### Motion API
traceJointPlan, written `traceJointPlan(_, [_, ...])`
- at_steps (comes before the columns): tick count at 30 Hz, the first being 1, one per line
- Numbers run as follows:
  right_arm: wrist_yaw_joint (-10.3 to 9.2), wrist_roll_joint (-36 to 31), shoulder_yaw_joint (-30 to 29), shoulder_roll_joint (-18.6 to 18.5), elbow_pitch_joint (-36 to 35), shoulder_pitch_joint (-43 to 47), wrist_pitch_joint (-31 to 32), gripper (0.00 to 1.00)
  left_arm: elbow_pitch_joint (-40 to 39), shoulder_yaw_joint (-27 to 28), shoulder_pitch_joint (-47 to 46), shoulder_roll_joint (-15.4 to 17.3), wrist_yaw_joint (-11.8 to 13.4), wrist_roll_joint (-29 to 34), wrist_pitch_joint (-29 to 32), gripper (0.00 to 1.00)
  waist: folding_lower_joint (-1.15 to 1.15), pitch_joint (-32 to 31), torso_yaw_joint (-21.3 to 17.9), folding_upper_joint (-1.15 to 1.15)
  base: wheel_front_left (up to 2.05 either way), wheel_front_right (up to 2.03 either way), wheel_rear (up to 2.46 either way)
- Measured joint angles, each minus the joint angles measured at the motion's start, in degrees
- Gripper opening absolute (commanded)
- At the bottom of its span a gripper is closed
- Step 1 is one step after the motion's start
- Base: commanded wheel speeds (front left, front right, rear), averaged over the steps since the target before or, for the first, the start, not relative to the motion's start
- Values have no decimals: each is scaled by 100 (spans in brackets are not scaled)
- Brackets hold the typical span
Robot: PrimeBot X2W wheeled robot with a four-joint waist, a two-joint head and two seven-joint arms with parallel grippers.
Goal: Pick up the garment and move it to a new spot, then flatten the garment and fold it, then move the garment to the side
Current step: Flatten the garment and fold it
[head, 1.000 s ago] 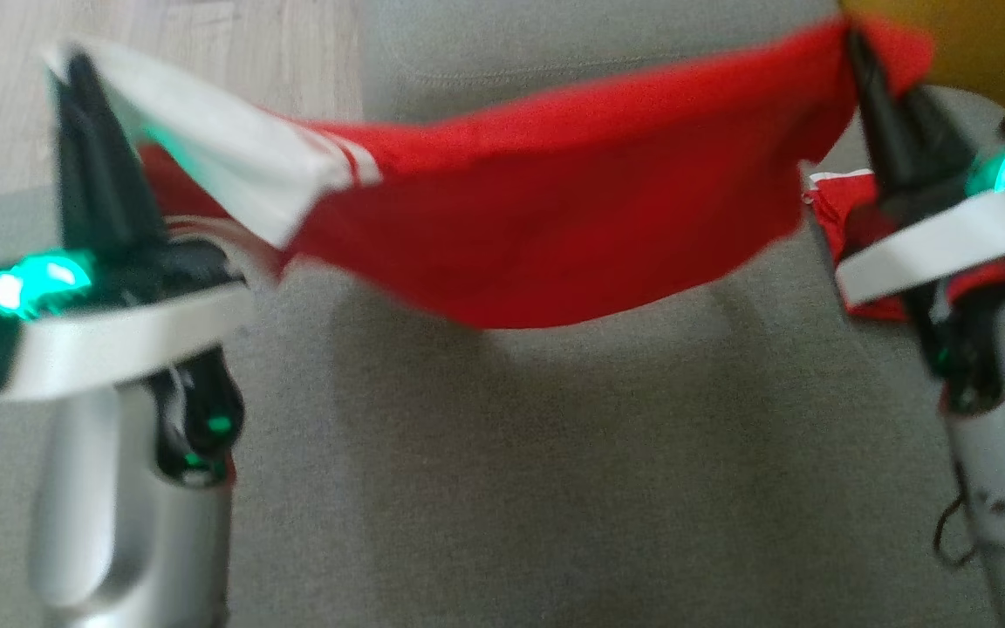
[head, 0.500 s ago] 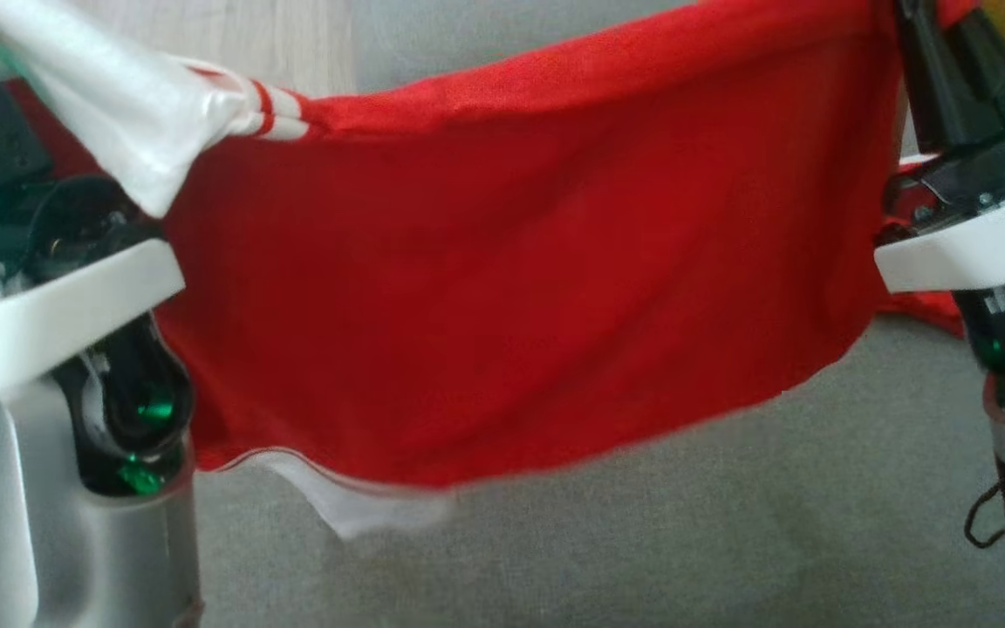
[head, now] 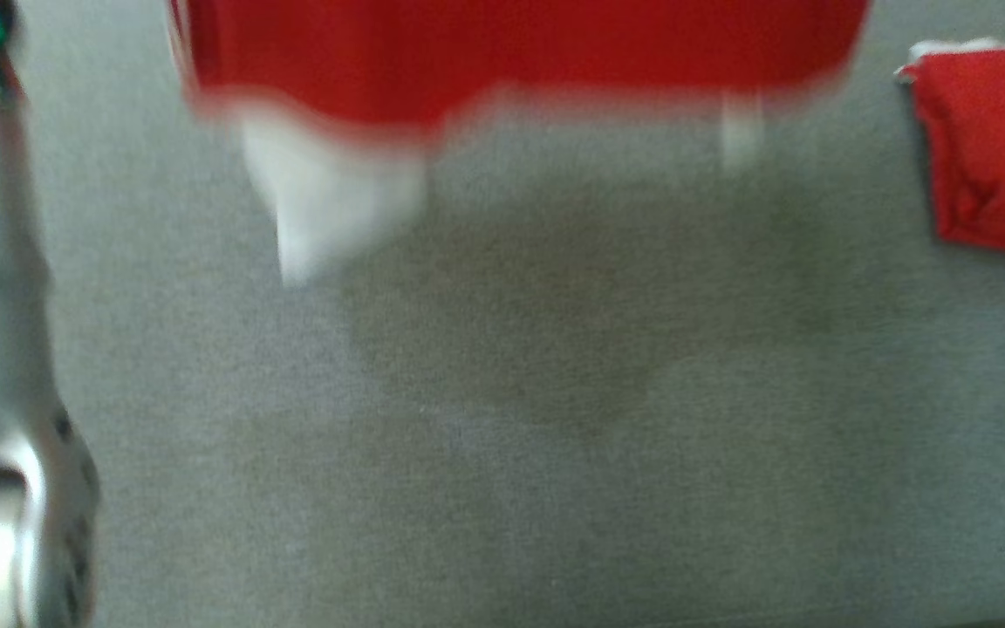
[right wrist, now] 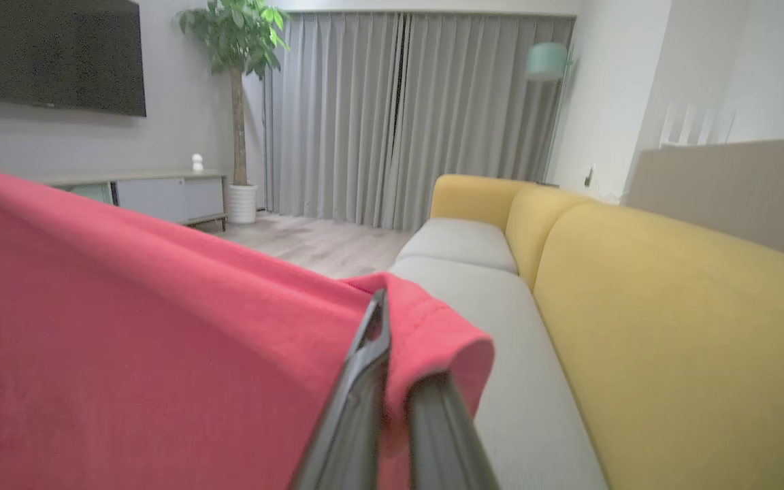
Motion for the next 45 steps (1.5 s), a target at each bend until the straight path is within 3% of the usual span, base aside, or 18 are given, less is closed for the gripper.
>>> traceJointPlan(4, [0,-129,55,54,1096,-1300,-858,0,887,101,-1175,11,-153,1,-476,0,0,408,63,0,0,0,0])
traceJointPlan(8, [0,-210,67,145,1930,-1655,-1471,0,1521,40,-1523,-76,-399,-5,-790,0,-1,589,195,0,0,0,0])
traceJointPlan(13, [0,-57,469,115,2746,-1391,-1503,0,2069,-218,-1062,-201,-656,-5,-990,0,-2,609,352,0,0,0,0])
traceJointPlan(18, [0,510,1213,-58,3186,-521,-877,0,2350,-442,87,-285,-767,-14,-1081,0,-2,466,444,0,0,0,0])
traceJointPlan(22, [0,1110,1989,-296,3094,218,-272,0,2345,-619,1052,-269,-813,-14,-1102,0,-3,263,493,0,0,0,0])
traceJointPlan(28, [0,1969,2905,-954,2517,927,437,0,1913,-966,2393,-165,-902,-80,-875,0,-4,-131,557,0,0,0,0])
traceJointPlan(34, [0,2490,3483,-1447,2029,1363,667,0,1158,-1312,3540,88,-901,-99,-461,0,-5,-493,587,0,0,0,0])
traceJointPlan(38, [0,2682,3760,-1567,1833,1583,667,0,665,-1356,4206,191,-889,-145,-183,0,-5,-730,568,0,0,0,0])
traceJointPlan(45, [0,2939,4163,-1574,1499,1900,547,0,-337,-1252,5425,400,-571,-449,229,0,-4,-1227,381,1,0,0,0])
